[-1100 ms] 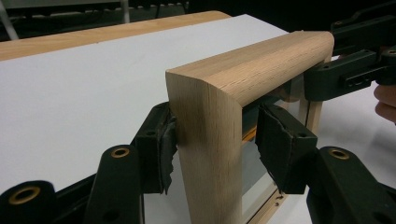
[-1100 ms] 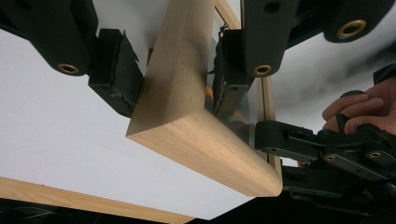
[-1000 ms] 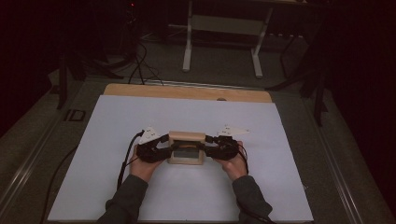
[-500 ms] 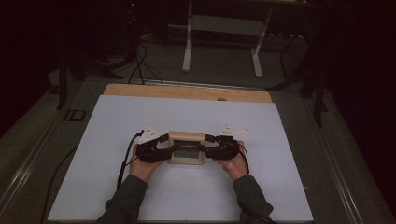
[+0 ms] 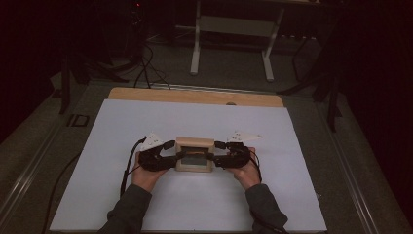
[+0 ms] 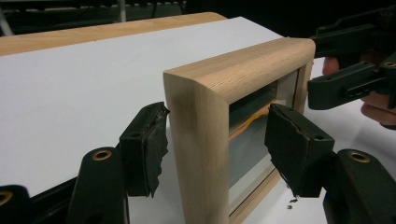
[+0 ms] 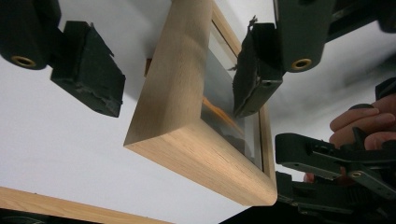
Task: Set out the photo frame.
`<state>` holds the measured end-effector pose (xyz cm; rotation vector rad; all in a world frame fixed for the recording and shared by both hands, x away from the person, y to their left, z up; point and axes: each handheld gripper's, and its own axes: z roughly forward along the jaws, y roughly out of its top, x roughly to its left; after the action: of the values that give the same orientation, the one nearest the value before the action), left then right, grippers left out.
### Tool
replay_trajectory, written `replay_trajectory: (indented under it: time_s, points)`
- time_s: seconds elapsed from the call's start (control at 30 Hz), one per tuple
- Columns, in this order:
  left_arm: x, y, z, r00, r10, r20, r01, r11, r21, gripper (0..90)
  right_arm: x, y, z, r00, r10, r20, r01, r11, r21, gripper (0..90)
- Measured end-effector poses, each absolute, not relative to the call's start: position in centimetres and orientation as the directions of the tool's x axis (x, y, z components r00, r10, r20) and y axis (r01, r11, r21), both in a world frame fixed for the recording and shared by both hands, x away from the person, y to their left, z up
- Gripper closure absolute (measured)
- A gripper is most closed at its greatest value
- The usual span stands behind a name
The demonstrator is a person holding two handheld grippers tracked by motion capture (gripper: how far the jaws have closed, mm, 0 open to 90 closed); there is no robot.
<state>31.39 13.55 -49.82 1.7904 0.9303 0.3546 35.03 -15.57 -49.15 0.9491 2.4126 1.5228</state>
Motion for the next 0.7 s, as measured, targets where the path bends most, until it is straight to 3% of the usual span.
replay_trajectory:
  time_s: [0.7]
  points:
    - [30.1, 15.9, -49.8, 0.634, 0.753, -0.178, 0.435, -0.156, 0.887, 39.0, 34.5, -16.2, -49.1, -0.797, 0.569, 0.203, 0.445, 0.326, 0.834, 24.4]
